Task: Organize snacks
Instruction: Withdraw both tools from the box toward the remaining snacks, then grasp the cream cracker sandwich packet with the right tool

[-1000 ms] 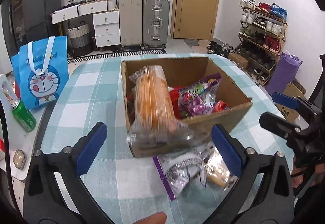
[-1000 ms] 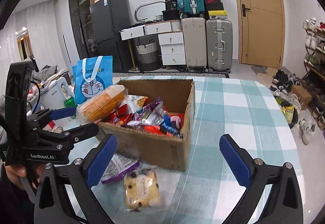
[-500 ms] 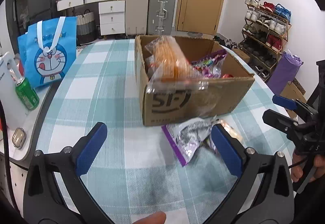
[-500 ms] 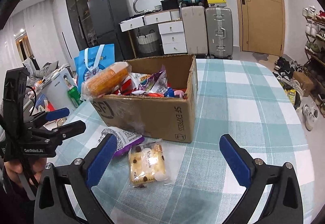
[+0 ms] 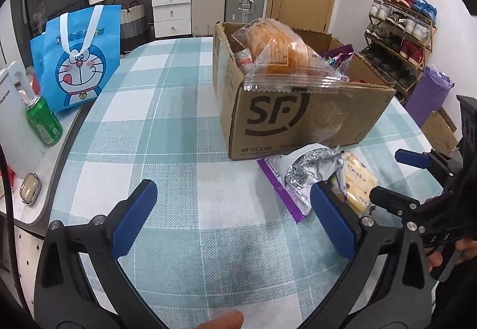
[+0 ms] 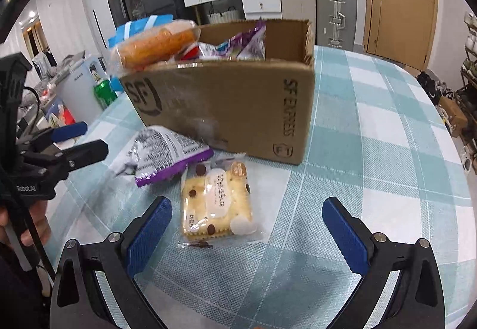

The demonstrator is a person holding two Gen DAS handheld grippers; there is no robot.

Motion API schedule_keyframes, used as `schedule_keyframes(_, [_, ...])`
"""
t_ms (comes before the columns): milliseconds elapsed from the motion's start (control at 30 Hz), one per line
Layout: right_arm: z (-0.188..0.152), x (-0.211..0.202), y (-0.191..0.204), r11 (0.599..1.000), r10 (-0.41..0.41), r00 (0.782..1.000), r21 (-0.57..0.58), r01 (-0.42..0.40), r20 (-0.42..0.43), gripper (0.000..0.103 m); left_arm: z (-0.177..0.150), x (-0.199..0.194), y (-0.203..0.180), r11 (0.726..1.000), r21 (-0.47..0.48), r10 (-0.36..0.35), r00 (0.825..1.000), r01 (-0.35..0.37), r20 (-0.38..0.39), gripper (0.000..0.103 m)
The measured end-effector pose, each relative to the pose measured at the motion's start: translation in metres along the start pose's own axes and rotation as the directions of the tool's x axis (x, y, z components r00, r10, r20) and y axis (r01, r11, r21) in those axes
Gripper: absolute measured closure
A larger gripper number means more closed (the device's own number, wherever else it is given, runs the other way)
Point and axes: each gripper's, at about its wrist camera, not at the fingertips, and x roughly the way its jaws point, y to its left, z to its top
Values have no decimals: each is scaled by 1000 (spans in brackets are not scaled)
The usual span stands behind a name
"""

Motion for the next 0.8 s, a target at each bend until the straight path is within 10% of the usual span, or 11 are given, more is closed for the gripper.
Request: schedule_keyframes(800, [-11, 34, 28, 995, -83, 991, -58, 77, -109, 1, -9, 42, 15, 999, -12, 31, 995, -32, -90, 1])
